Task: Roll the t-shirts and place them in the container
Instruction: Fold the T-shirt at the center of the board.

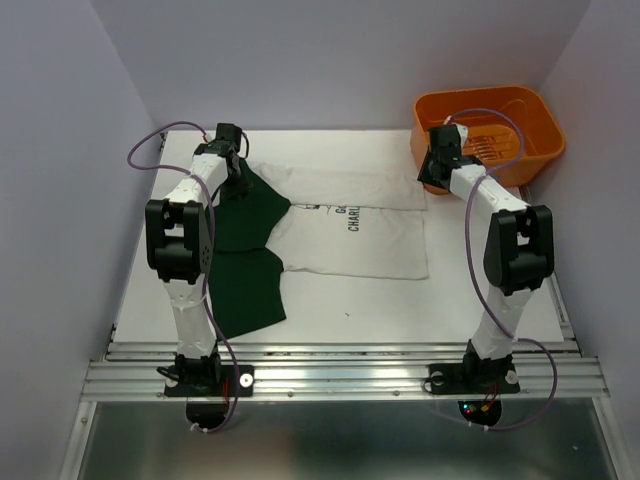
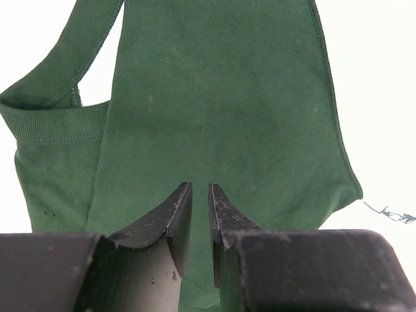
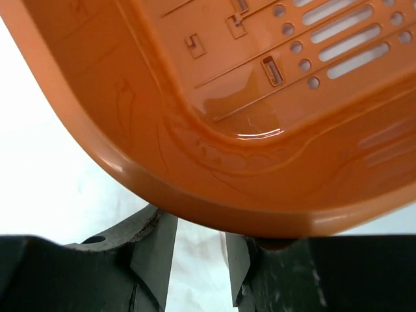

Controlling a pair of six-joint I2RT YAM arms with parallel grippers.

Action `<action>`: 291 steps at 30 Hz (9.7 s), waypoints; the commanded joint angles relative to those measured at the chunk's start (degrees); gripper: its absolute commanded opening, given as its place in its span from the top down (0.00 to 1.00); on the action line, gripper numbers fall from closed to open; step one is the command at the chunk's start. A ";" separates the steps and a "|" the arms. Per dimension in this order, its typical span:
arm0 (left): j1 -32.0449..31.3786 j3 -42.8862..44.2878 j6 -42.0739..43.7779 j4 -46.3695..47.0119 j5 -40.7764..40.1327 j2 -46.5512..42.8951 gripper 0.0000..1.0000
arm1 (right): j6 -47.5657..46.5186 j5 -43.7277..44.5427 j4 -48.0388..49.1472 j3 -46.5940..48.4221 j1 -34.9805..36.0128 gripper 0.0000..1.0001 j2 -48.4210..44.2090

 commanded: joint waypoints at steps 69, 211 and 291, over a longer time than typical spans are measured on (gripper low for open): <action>2.72 2.31 0.52 1.49 0.74 2.15 0.73 | 0.48 -4.11 14.82 -1.96 7.11 0.56 11.31; 2.64 -50.60 -15.56 6.24 2.42 -53.31 1.00 | 67.71 3.80 -10.94 -65.70 37.79 0.45 -68.51; 2.64 -39.53 -20.22 -1.86 6.11 -64.03 1.00 | 58.58 16.98 -30.80 -47.68 37.79 0.99 -66.65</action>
